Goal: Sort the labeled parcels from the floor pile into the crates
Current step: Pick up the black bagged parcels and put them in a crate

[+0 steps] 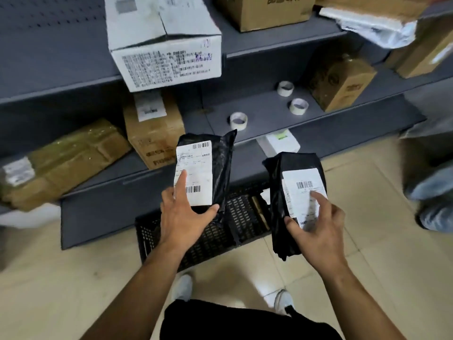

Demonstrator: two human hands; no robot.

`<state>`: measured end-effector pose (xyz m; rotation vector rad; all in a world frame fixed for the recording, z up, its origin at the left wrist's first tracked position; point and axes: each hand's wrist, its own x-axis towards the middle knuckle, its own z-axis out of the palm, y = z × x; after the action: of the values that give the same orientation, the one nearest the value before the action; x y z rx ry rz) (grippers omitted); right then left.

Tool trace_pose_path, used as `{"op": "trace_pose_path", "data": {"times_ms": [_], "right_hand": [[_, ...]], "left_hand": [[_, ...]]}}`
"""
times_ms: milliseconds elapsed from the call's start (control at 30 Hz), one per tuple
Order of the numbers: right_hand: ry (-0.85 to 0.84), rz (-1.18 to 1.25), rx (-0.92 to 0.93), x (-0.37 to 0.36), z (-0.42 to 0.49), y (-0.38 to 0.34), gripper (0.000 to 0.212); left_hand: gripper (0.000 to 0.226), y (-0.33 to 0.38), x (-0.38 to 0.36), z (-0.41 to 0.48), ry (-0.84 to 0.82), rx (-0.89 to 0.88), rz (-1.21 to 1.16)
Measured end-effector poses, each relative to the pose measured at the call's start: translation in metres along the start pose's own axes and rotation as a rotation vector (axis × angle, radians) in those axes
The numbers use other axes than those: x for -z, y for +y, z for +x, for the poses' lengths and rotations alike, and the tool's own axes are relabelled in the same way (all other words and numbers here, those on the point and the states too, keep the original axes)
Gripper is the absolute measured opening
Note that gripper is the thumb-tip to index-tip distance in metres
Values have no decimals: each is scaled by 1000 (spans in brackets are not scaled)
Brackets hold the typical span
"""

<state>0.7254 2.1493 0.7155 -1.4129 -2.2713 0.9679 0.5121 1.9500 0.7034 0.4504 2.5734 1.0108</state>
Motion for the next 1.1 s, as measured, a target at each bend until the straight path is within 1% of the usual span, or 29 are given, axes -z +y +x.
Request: {"op": "trace_pose_path", "data": {"times_ms": [67, 133, 233, 333, 467, 633, 767, 900, 1000, 1100], "right_hand": [[-66, -18, 58, 7, 24, 27, 86], [-132, -29, 76, 12, 47, 56, 85], [-207, -49, 66, 9, 74, 94, 85], [-239, -81, 67, -12, 95, 125, 87], [-265, -106, 89, -62, 122, 159, 88], [-298, -147, 134, -163, 162, 215, 89], [-358, -181, 152, -282, 196, 277, 91], [-413, -280, 193, -402, 228, 337, 92], [-494, -401, 174, -463, 236, 373, 94], [-541, -506, 170, -495, 234, 399, 96]], "left_hand": [[116, 5, -25, -21, 34, 92, -5], [116, 11, -48, -44, 61, 164, 8], [118, 14, -74, -77, 113, 185, 20], [117, 7, -92, -91, 158, 224, 38], [118, -18, -126, -76, 172, 254, 69], [121, -92, -202, -17, 188, 270, 74], [122, -168, -287, 42, 163, 237, 69], [122, -230, -364, 96, 131, 183, 65], [127, -254, -401, 126, 149, 131, 58], [127, -256, -410, 153, 175, 63, 63]]}}
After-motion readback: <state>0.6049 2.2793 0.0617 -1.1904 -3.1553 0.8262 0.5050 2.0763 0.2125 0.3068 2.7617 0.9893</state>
